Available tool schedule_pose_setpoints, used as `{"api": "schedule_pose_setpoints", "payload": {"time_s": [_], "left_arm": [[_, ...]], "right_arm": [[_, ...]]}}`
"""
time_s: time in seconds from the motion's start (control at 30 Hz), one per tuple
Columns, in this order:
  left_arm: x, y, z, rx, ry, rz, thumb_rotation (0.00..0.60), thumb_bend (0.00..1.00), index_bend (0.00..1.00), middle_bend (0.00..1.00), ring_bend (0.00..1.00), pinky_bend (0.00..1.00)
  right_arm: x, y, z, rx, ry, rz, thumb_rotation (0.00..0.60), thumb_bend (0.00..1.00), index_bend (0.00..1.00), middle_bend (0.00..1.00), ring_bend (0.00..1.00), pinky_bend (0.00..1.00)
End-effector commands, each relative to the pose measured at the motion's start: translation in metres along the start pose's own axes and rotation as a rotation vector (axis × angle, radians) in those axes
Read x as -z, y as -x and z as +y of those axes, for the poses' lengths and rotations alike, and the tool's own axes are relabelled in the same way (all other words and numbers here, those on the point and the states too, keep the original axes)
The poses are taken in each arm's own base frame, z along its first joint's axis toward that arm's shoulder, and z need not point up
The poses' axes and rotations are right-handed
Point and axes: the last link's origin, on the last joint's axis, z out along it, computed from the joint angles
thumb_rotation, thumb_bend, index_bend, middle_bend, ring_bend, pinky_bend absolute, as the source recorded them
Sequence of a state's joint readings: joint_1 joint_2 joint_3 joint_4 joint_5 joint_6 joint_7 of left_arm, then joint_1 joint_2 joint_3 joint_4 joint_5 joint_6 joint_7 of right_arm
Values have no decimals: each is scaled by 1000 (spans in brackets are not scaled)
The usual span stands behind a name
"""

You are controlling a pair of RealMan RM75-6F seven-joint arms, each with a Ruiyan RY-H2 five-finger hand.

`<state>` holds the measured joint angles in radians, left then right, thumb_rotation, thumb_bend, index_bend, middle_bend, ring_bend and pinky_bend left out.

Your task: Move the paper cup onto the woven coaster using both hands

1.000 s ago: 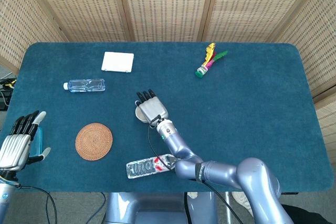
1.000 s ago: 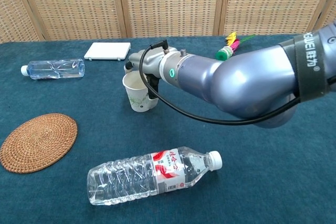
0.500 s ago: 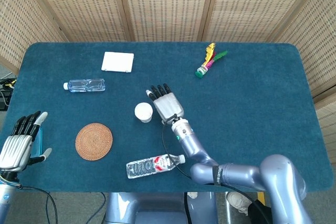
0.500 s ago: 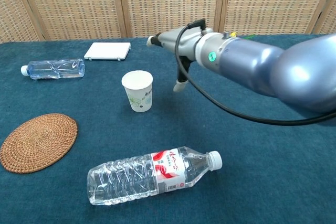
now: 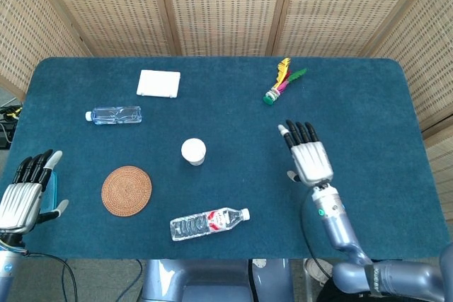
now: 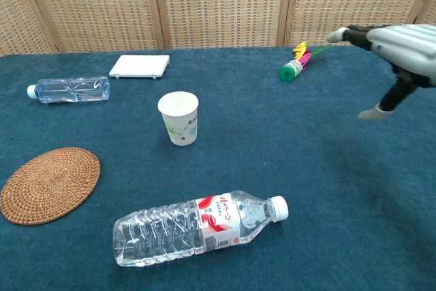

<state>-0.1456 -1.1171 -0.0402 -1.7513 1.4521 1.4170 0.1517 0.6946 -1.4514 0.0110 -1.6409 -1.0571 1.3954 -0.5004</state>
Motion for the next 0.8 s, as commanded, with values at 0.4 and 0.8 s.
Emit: {"api": "schedule_pose_setpoints", "payload": {"time_s": [0.4,0.8], "left_arm": [[-1,10,14,-30,37,-24,600,269,0,0,0,0],[-51,-23,41,-78,149,-14,600,270,0,0,0,0]], "right_arm": [[94,6,76,-91,107,133,600,84,0,0,0,0],[111,-4,93,-110,107,196,600,84,0,0,0,0]]}}
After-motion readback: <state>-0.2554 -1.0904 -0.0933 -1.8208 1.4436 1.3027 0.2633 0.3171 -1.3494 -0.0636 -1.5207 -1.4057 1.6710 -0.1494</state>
